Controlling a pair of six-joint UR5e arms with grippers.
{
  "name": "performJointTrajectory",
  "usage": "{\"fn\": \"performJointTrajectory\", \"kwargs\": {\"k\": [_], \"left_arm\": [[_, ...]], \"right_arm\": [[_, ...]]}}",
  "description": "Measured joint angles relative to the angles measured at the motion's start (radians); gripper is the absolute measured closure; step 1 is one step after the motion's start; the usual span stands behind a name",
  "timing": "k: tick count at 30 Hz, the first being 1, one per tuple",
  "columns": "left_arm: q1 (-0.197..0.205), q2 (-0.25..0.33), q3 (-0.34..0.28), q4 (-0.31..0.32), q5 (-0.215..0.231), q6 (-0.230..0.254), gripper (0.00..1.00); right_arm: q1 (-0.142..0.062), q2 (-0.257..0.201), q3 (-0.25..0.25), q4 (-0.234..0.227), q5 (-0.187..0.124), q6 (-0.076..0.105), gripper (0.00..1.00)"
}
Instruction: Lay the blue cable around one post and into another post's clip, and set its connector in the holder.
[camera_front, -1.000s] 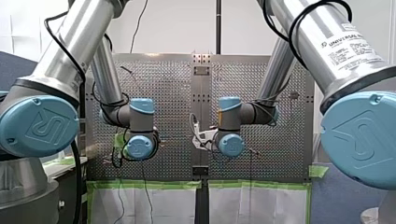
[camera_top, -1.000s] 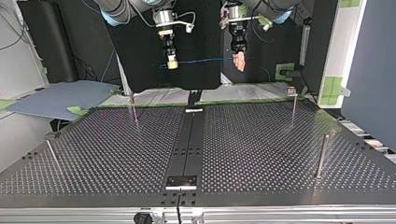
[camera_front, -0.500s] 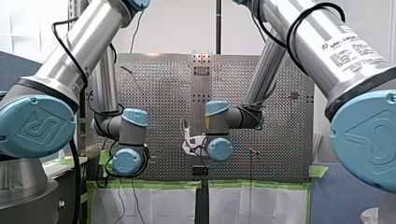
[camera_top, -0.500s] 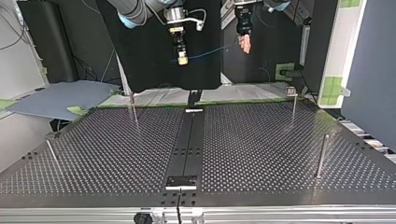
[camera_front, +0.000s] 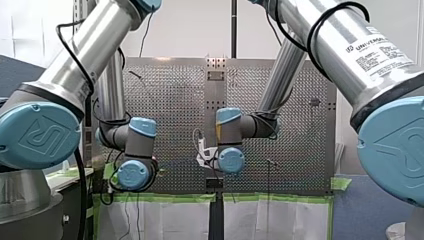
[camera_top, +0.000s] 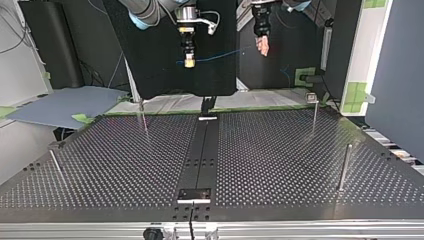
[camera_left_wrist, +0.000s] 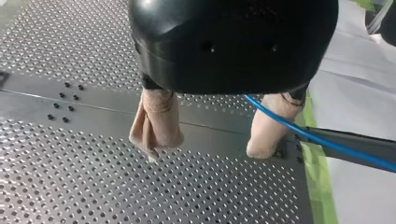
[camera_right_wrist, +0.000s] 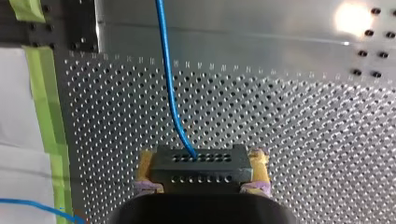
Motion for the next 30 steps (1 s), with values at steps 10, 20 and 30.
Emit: {"fn": "performJointTrajectory", "kwargs": {"k": [10, 20, 30], "left_arm": [[0.001, 0.082, 0.032, -0.082, -0.009, -0.041, 0.0], [0.008, 0.173, 0.085, -0.173, -0.072, -0.059, 0.0], [0.013, 0.268, 0.176, -0.269, -0.145, -0.134, 0.0]], "right_arm": [[-0.021, -0.077, -0.024, 0.032, -0.011, -0.04, 1.0], [-0.03, -0.182, -0.081, 0.115, -0.04, -0.029, 1.0], [-0.041, -0.284, -0.141, 0.217, -0.037, -0.027, 1.0]]}}
